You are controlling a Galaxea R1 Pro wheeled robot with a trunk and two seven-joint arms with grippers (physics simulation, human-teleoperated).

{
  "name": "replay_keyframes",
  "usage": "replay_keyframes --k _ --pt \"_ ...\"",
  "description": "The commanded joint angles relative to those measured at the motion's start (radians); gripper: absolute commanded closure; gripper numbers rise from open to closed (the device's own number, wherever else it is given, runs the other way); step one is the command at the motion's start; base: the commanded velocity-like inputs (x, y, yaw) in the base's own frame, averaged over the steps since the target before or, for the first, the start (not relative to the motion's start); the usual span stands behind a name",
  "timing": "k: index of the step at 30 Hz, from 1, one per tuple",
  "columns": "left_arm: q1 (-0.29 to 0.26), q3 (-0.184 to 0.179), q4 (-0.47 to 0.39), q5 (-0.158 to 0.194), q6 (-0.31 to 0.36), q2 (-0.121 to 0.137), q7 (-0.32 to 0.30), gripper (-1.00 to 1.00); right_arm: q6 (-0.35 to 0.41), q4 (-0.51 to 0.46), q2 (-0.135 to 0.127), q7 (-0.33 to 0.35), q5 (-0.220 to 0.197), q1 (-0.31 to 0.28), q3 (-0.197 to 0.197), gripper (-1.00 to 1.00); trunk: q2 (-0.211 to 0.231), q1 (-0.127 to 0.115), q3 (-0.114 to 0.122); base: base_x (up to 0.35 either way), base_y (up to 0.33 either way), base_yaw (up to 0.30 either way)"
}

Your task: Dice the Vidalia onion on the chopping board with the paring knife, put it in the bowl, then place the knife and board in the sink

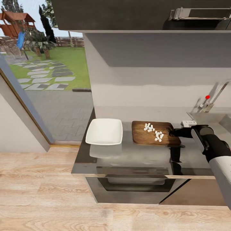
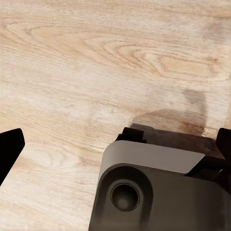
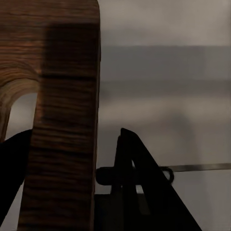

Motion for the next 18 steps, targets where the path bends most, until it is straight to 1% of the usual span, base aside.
replay_keyframes --k 1,15,16,18 --pt "-0.002 -0.008 0.004 0.005 -0.005 -0.001 0.002 -1.00 0.007 0.010 -0.001 0.000 0.007 -0.001 0.005 1.00 -0.001 0.000 -0.001 0.000 0.000 0.000" --pt "-0.002 -0.009 0.004 0.005 -0.005 -0.001 0.002 -1.00 0.009 0.010 0.003 0.001 0.006 0.000 0.004 1.00 -0.001 0.000 0.001 0.000 0.000 0.000" --pt "-0.002 -0.009 0.004 0.005 -0.005 -0.001 0.002 -1.00 0.009 0.010 0.003 0.001 0.005 0.000 0.003 1.00 -0.001 0.000 0.003 0.000 0.000 0.000" --pt "-0.002 -0.008 0.004 0.005 -0.005 -0.001 0.002 -1.00 0.009 0.010 0.002 0.000 -0.012 0.000 0.003 1.00 -0.001 0.000 0.006 0.000 0.000 0.000"
